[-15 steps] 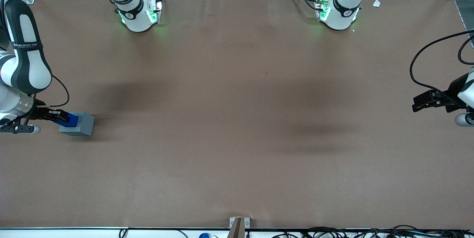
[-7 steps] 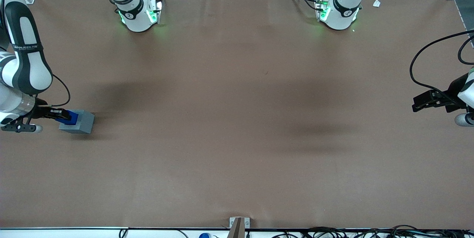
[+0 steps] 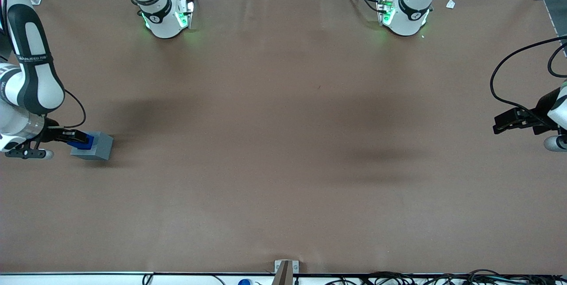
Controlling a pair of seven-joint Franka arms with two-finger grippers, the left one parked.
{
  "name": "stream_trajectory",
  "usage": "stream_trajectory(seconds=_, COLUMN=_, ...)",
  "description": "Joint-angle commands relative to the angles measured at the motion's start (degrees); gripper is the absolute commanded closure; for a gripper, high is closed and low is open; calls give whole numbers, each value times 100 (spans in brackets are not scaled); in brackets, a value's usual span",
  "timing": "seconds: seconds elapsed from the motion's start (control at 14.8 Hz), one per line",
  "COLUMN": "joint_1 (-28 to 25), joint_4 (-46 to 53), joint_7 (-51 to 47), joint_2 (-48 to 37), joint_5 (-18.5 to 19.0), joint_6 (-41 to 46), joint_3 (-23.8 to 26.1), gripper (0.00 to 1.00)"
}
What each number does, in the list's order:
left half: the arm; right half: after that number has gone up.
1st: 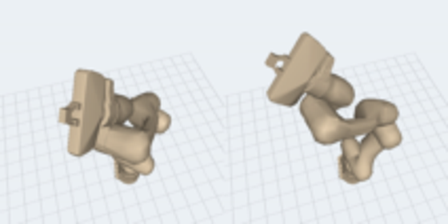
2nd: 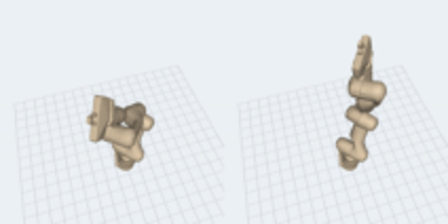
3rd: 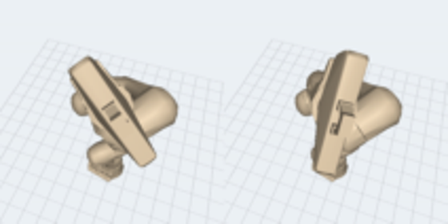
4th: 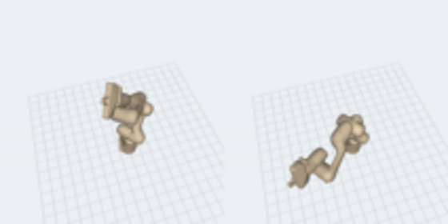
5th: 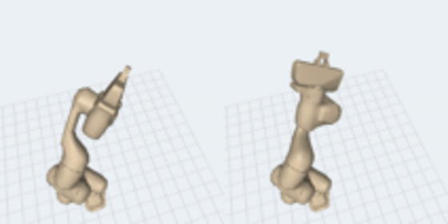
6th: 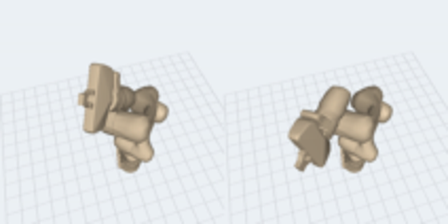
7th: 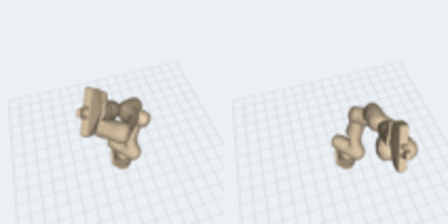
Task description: Insert blue part into gray base with right arm
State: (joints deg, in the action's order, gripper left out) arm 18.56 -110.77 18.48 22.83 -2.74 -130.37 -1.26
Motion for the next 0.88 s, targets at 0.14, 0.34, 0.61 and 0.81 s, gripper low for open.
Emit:
stream_trajectory(seconds=0.14, joint_1=-1, joint_4=195, joint_7=-20, joint_2=-51, joint_5=11, joint_6=29, joint_3=65, gripper=0)
stream_trajectory(seconds=0.34, joint_1=-1, joint_4=432, joint_7=24, joint_2=-121, joint_5=11, joint_6=405, joint_3=91, gripper=0)
stream_trajectory(seconds=0.61, joint_1=-212, joint_4=863, joint_7=-81, joint_2=-402, joint_5=11, joint_6=1109, joint_3=91, gripper=0)
stream_trajectory(seconds=0.81, joint_1=-449, joint_4=1004, joint_7=-328, joint_2=-586, joint_5=11, joint_6=1268, joint_3=91, gripper=0)
